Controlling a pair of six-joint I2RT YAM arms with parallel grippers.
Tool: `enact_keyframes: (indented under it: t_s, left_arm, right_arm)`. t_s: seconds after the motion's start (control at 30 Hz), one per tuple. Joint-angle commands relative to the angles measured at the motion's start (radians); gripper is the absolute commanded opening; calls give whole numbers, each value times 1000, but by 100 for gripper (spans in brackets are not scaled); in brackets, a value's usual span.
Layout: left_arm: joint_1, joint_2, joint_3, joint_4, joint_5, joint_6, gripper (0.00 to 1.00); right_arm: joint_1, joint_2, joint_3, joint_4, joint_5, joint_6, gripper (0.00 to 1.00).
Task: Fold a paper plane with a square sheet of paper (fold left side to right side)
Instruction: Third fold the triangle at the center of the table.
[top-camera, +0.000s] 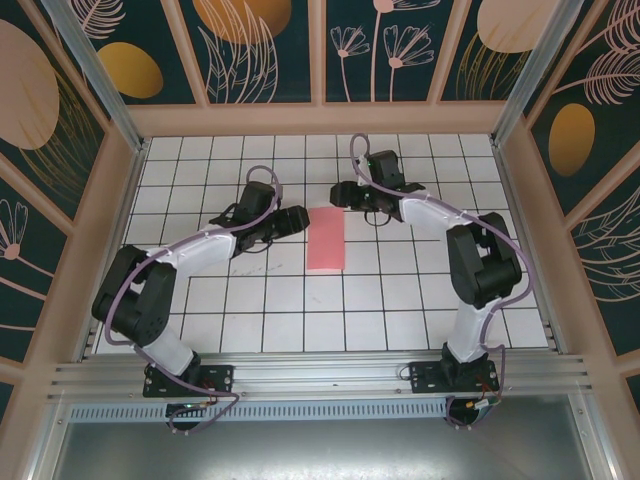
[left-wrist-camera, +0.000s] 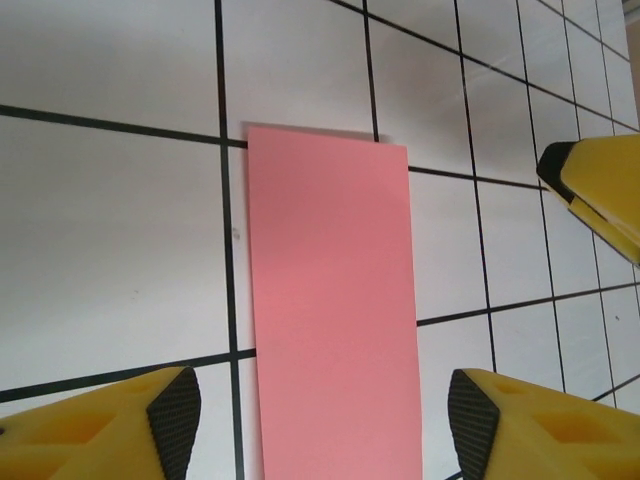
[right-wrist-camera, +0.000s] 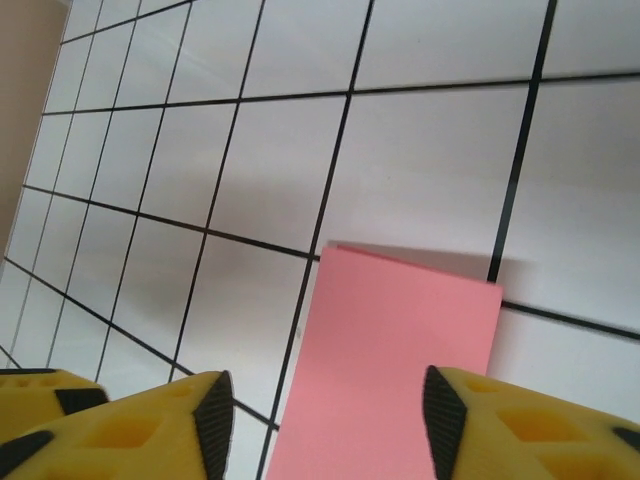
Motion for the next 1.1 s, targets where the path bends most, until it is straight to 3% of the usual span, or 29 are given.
enact_keyframes:
  t_s: [0.0,0.57,1.07]
  left_arm:
    - [-1,54,6,56,62,-13,67]
    - [-5,199,69,79,158,-29,68]
    - [-36,292,148,35,182,-24,68]
  right_arm:
    - [31,17,-55,12,-25,28,51]
    - [39,192,18,-22,13,16,49]
    - [36,186,-1,-24,17,-6,47]
